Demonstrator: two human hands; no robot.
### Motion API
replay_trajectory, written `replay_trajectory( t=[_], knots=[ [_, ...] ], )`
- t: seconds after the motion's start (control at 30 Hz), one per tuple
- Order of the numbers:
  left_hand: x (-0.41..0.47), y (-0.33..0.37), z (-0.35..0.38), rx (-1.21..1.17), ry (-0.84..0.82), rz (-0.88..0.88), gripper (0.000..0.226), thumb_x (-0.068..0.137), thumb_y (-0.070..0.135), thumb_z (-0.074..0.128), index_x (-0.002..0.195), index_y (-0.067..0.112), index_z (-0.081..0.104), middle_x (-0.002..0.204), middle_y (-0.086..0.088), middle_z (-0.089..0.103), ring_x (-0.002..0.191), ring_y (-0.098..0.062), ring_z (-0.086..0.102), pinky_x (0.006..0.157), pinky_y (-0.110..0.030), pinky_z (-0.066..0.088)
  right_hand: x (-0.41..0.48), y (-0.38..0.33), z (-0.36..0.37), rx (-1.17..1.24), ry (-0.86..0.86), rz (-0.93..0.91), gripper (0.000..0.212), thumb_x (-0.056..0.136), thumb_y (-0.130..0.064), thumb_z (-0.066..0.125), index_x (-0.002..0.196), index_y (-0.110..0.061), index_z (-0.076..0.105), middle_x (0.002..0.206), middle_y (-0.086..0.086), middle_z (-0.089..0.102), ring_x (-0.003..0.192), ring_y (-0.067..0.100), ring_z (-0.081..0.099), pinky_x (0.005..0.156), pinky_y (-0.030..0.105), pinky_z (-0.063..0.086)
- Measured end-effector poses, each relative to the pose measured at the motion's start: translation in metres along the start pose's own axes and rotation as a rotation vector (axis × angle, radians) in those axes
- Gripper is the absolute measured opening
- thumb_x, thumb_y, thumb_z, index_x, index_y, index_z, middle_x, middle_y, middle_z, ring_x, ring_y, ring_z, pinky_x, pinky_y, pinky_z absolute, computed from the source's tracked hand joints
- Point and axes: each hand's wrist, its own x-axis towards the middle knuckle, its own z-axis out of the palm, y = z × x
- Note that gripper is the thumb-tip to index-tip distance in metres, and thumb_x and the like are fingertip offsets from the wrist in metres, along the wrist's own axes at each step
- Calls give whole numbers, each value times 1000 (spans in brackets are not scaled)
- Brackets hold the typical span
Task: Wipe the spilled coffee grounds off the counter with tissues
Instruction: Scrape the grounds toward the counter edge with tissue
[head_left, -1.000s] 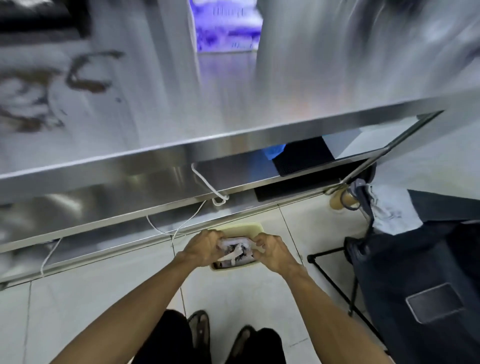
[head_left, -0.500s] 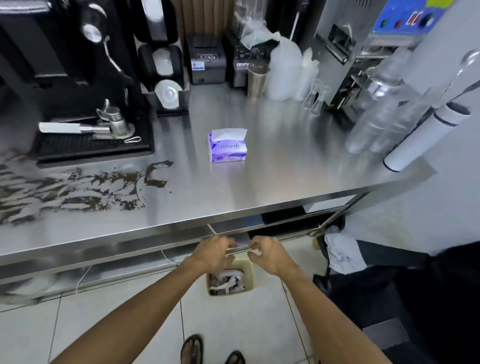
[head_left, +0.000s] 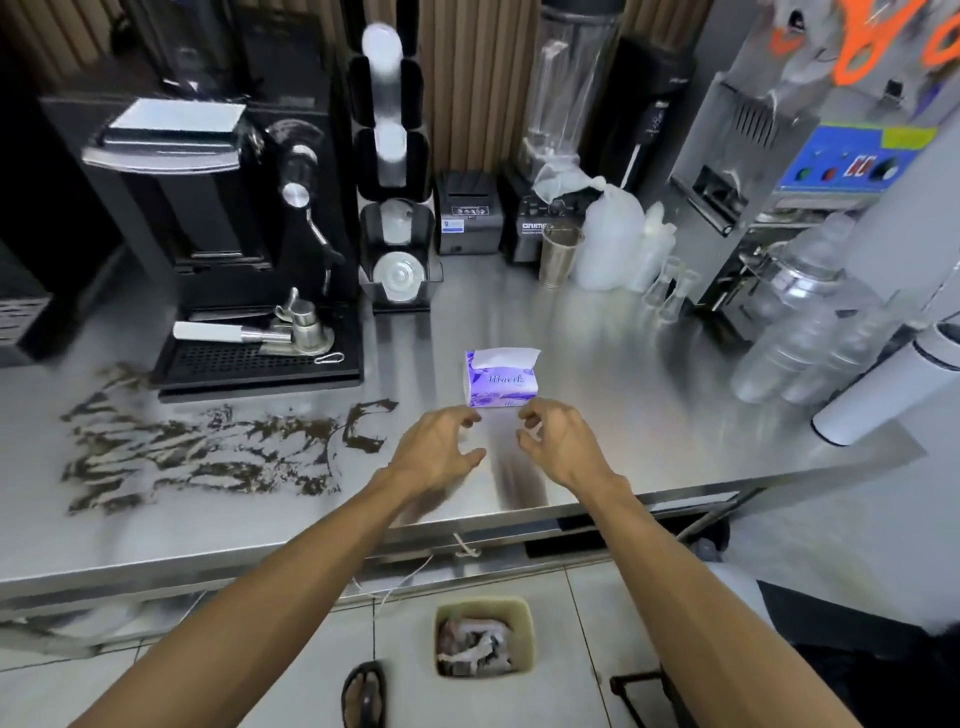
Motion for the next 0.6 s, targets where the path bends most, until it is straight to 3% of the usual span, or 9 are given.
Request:
replay_trajectory(
  t=[0.13,0.33,0.47,0.6],
  knots=[
    [49,-16,-13,-1,77,-5,84,70,42,80,140,20,40,140,-1,47,124,-24,41,101,-34,38,52,-12,1,-96,125,-33,31,84,-14,65,114,-13,59,109,8,59,99,30,54,79,39,48],
    [129,-34,-11,0,-39,0,118,55,55,84,149,20,21,152,4,29,129,-26,35,108,-40,33,122,-19,8,-273,126,25,42,86,-17,63,128,-19,57,127,5,49,107,29,43,90,37,40],
    [157,-53,5,43,-132,39,112,47,73,71,142,33,27,143,11,41,122,-21,43,103,-41,36,138,-17,17,-262,103,42,18,88,-21,60,104,-20,69,121,0,52,105,29,44,83,35,38],
    [159,-67,11,51,-83,113,93,44,80,60,126,42,38,120,13,56,108,-19,52,94,-41,42,141,-26,9,-198,140,52,13,91,-22,57,97,-21,68,119,-5,52,107,23,42,82,31,30]
  ],
)
